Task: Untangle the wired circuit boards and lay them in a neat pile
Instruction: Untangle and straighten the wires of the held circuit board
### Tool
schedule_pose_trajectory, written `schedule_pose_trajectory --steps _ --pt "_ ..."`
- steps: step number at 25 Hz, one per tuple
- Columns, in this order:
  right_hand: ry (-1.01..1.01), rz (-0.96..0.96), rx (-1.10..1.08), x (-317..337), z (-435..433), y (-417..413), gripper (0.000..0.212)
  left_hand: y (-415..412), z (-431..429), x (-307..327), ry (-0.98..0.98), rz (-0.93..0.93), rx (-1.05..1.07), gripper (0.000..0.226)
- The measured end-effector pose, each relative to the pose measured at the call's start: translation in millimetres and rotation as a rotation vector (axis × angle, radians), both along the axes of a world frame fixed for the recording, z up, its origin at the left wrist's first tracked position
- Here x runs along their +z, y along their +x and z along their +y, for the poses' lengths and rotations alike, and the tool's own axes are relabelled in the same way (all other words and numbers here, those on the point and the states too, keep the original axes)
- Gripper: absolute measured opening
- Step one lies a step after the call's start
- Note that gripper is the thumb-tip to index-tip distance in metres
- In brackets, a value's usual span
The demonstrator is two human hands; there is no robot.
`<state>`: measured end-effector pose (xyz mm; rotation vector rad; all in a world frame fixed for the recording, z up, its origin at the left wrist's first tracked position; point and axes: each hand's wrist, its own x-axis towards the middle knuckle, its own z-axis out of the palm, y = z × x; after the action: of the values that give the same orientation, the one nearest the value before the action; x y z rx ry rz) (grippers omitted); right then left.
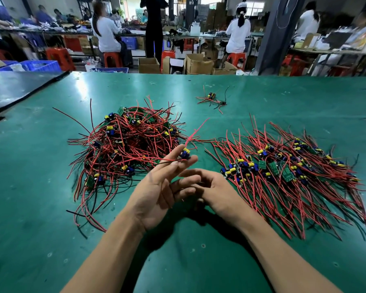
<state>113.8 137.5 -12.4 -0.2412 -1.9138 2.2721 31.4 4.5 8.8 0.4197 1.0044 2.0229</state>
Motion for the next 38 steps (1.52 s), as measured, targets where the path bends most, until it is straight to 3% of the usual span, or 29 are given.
schedule_pose_trajectory --steps 3,10,19,26,30,38 --pt "0.092 0.014 -0.083 0.7 4.7 -3.6 0.016 1.1 1.0 -3.0 -0.043 0.001 -0.012 0.03" --pt "0.02 -0.018 -0.141 0.0 5.6 -5.9 0.029 2.5 -0.7 -7.7 -0.096 -0.006 0.042 0.01" --pt "-0.058 -0.061 -0.164 1.9 12.4 -5.9 0.019 5.4 3.2 -11.0 -0.263 0.083 0.043 0.03" --pt "0.035 -0.031 -0.172 -3.1 10.8 -2.4 0.014 7.8 7.1 -17.8 -0.355 0.257 0.033 0.023" --pt "-0.064 -0.052 -0.123 0.2 14.3 -0.7 0.018 5.1 7.3 -19.7 -0.376 0.327 0.002 0.019" --pt "-0.031 -0.078 -0.093 -1.6 18.8 3.0 0.015 8.3 6.3 -20.7 -0.362 0.307 0.01 0.009"
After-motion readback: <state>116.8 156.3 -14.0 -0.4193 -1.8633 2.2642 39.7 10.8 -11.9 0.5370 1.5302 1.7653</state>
